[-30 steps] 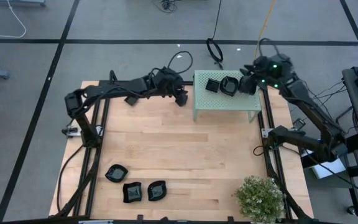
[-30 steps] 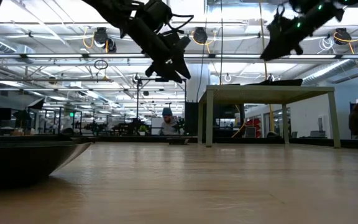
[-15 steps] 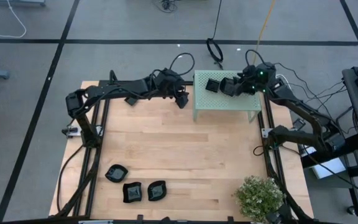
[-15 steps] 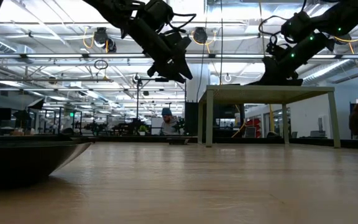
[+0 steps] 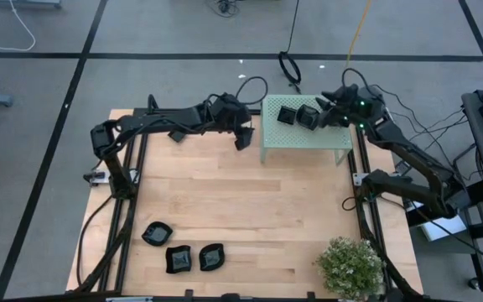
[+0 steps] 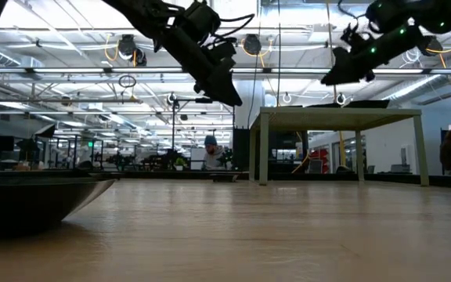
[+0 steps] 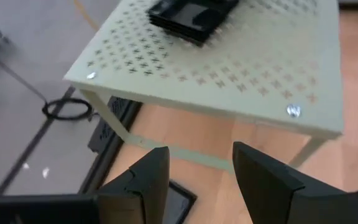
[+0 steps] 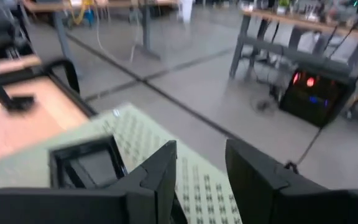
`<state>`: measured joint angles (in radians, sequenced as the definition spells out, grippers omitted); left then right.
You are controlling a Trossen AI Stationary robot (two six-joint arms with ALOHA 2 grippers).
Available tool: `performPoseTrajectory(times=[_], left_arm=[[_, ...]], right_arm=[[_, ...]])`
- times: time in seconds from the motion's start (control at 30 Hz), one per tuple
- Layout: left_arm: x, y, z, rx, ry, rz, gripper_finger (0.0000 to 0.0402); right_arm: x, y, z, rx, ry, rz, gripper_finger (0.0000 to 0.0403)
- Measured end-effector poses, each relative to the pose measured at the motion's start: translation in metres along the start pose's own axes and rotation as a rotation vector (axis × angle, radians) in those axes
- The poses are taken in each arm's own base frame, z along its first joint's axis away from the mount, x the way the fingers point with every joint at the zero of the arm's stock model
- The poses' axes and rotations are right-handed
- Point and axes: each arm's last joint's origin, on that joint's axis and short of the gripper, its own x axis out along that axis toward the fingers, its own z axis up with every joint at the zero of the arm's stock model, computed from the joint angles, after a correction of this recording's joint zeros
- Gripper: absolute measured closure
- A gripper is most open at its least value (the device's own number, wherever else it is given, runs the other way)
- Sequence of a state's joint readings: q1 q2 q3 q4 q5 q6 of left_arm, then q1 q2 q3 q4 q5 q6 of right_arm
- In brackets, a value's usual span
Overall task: Pick & Place Mini shaped plates
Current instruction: Stack the right square plate on top of the square plate on the shelf
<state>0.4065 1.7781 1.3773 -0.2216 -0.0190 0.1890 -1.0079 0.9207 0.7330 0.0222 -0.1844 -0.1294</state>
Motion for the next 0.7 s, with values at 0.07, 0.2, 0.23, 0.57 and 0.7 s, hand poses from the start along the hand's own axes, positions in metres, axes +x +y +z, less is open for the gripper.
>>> performPoseTrajectory(times=[0.07, 0.2, 0.23, 0.57, 0.7], left_arm=[[0.007, -0.001, -0.002, 0.044, -0.003, -0.013, 0.0220], [0.033, -0.004, -0.020, 0.033, 0.066, -0.082, 0.0220], [0.040, -0.006, -0.027, 0.022, 0.097, -0.102, 0.0220], [0.074, -0.010, -0.062, 0.080, 0.250, -0.136, 0.0220], [0.077, -0.003, -0.066, 0.138, 0.269, -0.093, 0.0220]], right_arm=[[-0.007, 0.003, 0.006, 0.012, -0.046, 0.008, 0.0277], [-0.019, 0.010, 0.015, 0.031, -0.113, 0.031, 0.0277], [-0.022, 0.011, 0.016, 0.034, -0.121, 0.038, 0.0277], [-0.037, 0.022, 0.023, 0.017, -0.180, 0.084, 0.0277], [-0.036, 0.023, 0.023, 0.017, -0.177, 0.090, 0.0277]])
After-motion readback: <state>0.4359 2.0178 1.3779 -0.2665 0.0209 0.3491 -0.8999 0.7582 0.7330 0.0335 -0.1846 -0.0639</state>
